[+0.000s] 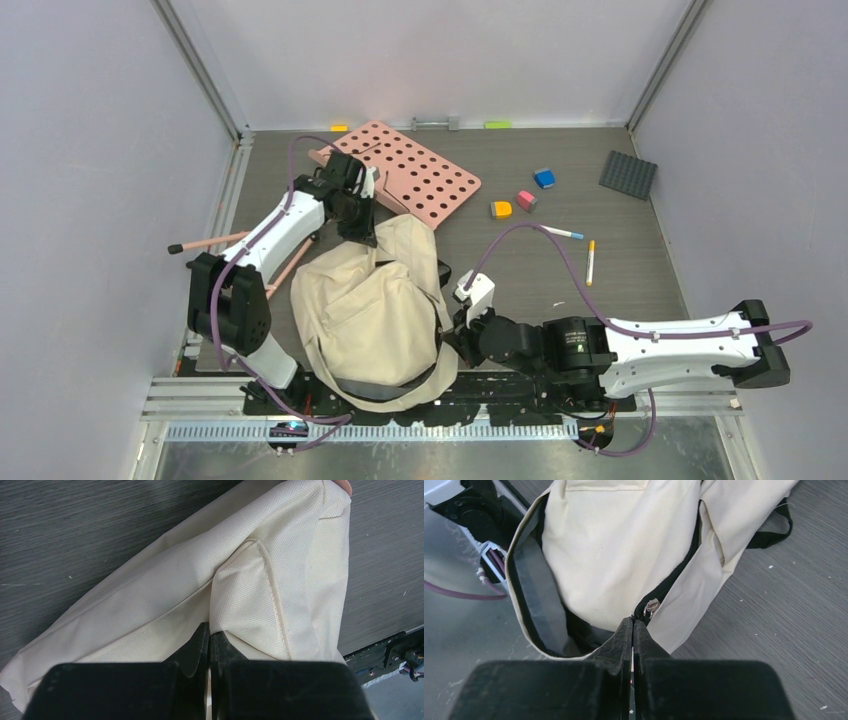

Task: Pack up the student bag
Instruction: Zip the student bag at the center of the board.

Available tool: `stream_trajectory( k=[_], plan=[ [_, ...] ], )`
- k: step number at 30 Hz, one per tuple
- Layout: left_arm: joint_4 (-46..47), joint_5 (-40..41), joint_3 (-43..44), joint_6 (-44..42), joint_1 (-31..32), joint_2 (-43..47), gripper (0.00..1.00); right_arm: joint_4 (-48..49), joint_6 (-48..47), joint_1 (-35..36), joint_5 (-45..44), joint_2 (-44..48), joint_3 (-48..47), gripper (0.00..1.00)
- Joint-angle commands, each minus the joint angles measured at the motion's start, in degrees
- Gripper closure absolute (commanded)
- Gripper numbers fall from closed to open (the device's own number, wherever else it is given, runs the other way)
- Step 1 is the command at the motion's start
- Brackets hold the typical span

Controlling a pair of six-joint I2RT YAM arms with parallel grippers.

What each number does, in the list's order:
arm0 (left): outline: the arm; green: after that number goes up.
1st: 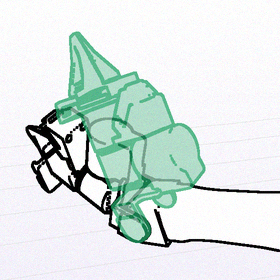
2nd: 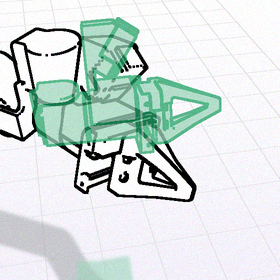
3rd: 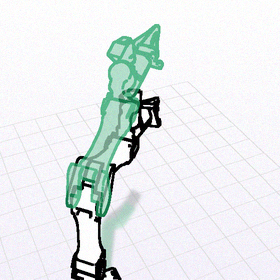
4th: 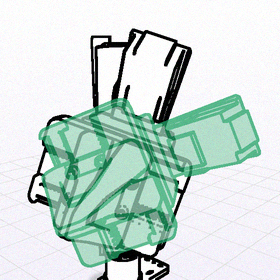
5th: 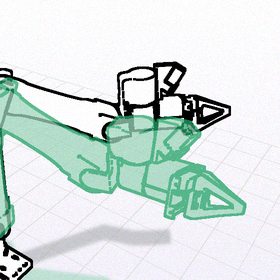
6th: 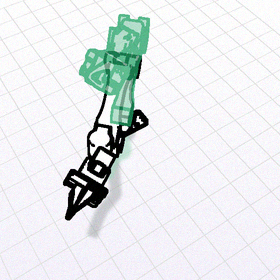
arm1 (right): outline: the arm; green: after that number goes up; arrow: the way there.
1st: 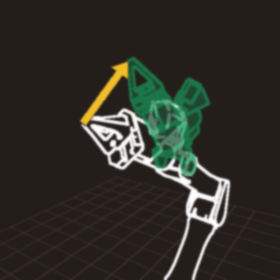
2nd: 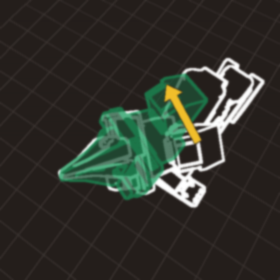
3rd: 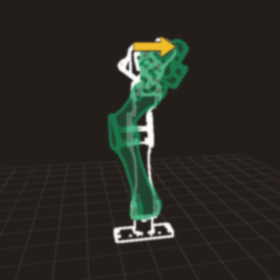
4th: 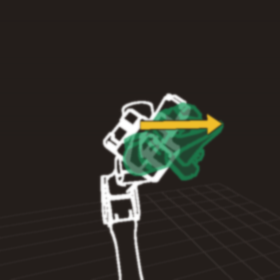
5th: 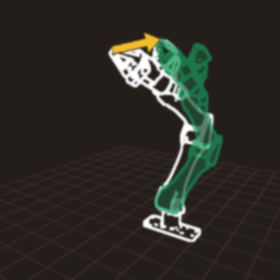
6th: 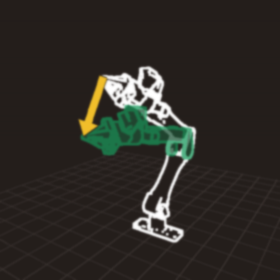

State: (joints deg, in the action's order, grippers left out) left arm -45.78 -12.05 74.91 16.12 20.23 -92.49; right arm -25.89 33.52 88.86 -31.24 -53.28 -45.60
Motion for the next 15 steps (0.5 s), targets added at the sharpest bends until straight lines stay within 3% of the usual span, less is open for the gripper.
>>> stream_trajectory(
  k=[1,2,4,8,10,15],
  plan=[
    [4.96,14.12,0.63,-3.27,-2.86,1.99,1.0,2.57,-0.84,1.77,5.49,1.45,-3.85,0.99],
    [4.58,14.79,0.93,-3.91,-2.18,2.16,1.0,2.64,-1.07,1.85,4.99,1.6,-3.89,0.99],
    [3.77,16.72,1.63,-5.28,-0.33,3.15,0.89,2.38,-1.57,1.92,3.03,1.94,-3.7,0.99],
    [4.35,18.59,0.35,-6.35,3.82,8.24,0.42,2.33,-2.69,1.85,-2.93,2.73,-2.5,0.99],
    [5.4,19.27,-1.02,-6.36,6.83,11.96,0.26,2.59,-3.03,1.88,-5.22,3.0,-1.95,0.99],
    [5.07,16.86,-1.75,-4.69,15.15,15.55,0.17,3.38,-3.37,1.91,-8.29,2.61,-1.17,0.99]
  ],
)
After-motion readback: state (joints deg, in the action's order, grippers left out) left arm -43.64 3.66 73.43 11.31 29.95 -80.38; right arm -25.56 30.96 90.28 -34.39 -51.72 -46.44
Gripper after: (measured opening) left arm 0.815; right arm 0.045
